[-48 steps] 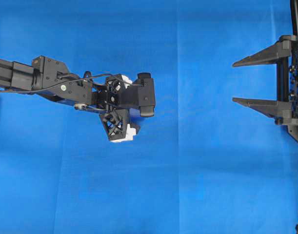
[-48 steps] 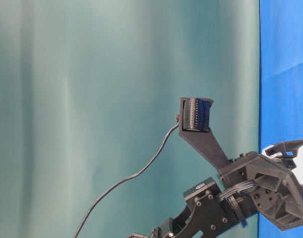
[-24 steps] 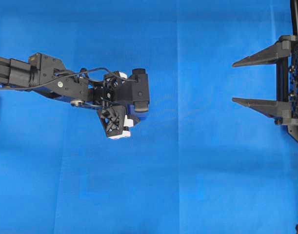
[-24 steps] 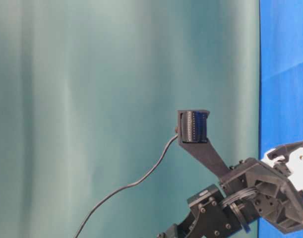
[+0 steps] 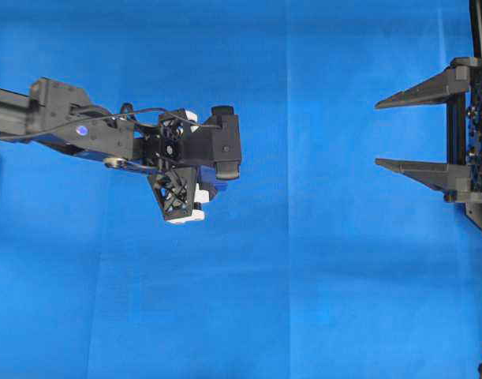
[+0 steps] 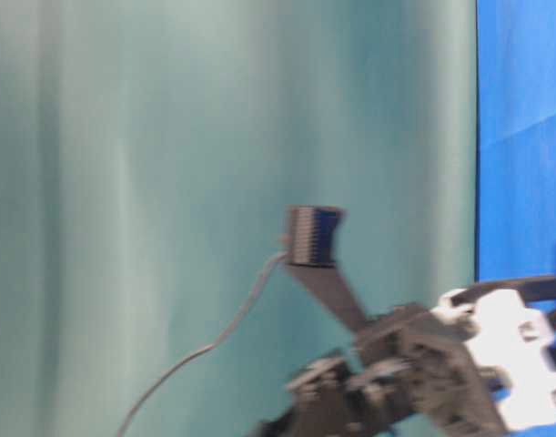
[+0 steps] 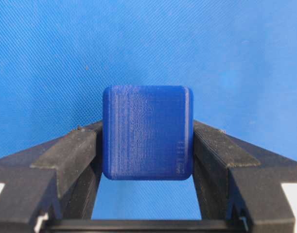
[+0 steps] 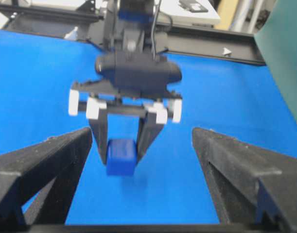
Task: Handover the blue block to the right arm after grasping it with the left arm, then place it in the designated position.
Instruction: 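Lift the blue cube with the left gripper and rotate it upright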
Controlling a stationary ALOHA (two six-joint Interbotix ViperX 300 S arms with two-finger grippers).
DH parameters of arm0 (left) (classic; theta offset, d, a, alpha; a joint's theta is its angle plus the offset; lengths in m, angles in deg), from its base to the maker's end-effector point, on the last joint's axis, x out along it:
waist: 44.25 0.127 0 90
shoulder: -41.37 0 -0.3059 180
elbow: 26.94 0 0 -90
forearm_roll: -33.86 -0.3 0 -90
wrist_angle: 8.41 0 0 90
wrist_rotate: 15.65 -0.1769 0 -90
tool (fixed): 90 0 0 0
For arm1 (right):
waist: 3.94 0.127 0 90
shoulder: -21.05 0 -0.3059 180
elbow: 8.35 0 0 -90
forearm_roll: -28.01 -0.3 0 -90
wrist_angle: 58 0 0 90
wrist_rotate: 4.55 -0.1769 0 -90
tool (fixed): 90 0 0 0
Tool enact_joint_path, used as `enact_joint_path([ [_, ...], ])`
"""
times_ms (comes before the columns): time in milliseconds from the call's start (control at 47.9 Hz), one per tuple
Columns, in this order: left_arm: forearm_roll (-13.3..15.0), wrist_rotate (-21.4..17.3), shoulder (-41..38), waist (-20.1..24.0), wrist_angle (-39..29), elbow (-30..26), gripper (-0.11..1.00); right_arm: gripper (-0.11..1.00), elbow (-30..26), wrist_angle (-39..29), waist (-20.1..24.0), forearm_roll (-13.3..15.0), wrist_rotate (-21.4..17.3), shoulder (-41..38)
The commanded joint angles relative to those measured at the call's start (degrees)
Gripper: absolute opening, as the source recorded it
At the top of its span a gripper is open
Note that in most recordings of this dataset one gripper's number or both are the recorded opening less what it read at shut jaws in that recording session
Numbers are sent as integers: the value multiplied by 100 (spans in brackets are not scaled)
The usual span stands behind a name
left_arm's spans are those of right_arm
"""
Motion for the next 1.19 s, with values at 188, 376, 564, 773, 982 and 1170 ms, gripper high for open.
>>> enact_joint_path([
  [188, -9, 44, 1081, -26, -817, -431, 46, 97, -105, 53, 0, -9, 0, -35],
  [376, -9, 44, 1406, -35, -1336, -677, 46, 97, -114, 53, -9, -9, 0, -35],
  [564, -9, 44, 1670, -26, -1670, -958, 46, 97, -114, 53, 0, -9, 0, -35],
  [773, -9, 44, 1863, -35, -1881, -1107, 46, 97, -114, 35, -9, -18, -9, -35],
  [982, -9, 62, 1872, -35, -1881, -1081, 46, 97, -114, 44, -9, -18, -9, -35],
  [1170, -9, 62, 1881, -35, -1881, -1081, 46, 97, -123, 44, 0, -18, -9, -35],
])
